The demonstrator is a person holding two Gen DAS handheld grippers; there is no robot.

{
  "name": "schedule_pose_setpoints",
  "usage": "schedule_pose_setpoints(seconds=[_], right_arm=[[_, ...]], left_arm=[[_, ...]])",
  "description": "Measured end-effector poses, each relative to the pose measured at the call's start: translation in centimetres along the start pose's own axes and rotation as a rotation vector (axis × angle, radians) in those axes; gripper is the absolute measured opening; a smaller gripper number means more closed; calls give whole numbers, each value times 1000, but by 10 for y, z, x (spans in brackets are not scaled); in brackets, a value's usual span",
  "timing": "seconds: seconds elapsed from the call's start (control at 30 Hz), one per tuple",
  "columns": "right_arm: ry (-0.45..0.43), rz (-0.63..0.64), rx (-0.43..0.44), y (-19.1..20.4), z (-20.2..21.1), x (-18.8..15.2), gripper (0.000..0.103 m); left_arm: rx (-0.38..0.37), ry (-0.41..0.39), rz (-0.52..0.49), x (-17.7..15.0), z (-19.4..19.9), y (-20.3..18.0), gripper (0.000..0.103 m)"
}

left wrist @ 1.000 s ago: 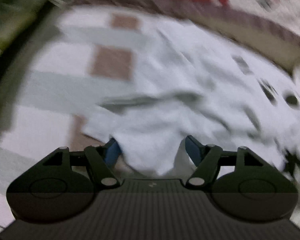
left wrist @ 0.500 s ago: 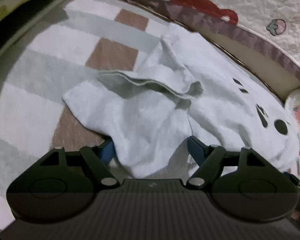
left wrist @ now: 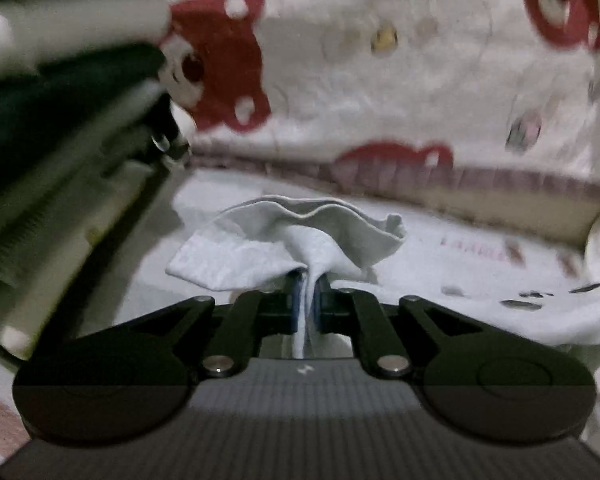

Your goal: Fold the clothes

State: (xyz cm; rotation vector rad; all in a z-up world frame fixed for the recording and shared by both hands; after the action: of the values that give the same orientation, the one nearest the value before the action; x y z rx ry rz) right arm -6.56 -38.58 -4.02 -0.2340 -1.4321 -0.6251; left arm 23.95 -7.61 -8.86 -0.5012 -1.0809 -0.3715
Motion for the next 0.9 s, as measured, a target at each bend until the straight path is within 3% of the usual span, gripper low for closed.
schedule_pose_setpoints(seconds=[0.13,0.2,0.3,0.33,0.4,0.5,0.6,0.7,0.8,0.83,0.9], right_arm=[[-48,18,-24,-6,24,43,9],[15,33,-43,-11,20,42,10],[229,139,-130,-31,-12,-3,22],[290,173,-186,-43,-24,-23,32],[343,100,-246,-59,-31,-47,32],[375,-59,-300,-77,-32,-73,32],[362,-147,-251,-72,-19,-78,51],[403,-151,-195,-66,-10,-90,52],[435,-177,-142,-56,2,-101,56],[444,-190,-124,-51,5,-105,58],[478,-199,-102,-42,6,-118,61]], left_arm=[[-57,-23,21,15,18,-6,7],[-71,16,5,9,11,-12,7],[-14,231,34,-40,-26,-2,10],[5,303,44,-57,-38,1,10],[38,408,96,-84,-52,11,10],[36,443,175,-89,-52,21,10],[-9,458,319,-85,-49,31,17],[-43,511,430,-97,-44,34,17],[-56,547,472,-106,-39,31,19],[-68,557,486,-108,-38,28,22],[-104,578,518,-111,-33,20,39]])
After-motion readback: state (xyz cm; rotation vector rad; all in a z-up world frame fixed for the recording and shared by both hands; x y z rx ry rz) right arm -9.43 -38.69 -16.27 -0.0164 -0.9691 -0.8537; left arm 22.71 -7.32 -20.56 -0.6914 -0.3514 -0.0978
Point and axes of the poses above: each gripper's, at about its wrist camera, not at the fingertips, and z roughly against the way its jaws point, y to its left, x to its top, the point moved 7 cm from there along -z, roughly the way its jaws point, and after that the axes turned 15 degrees about -y, right-handed, at the moved point
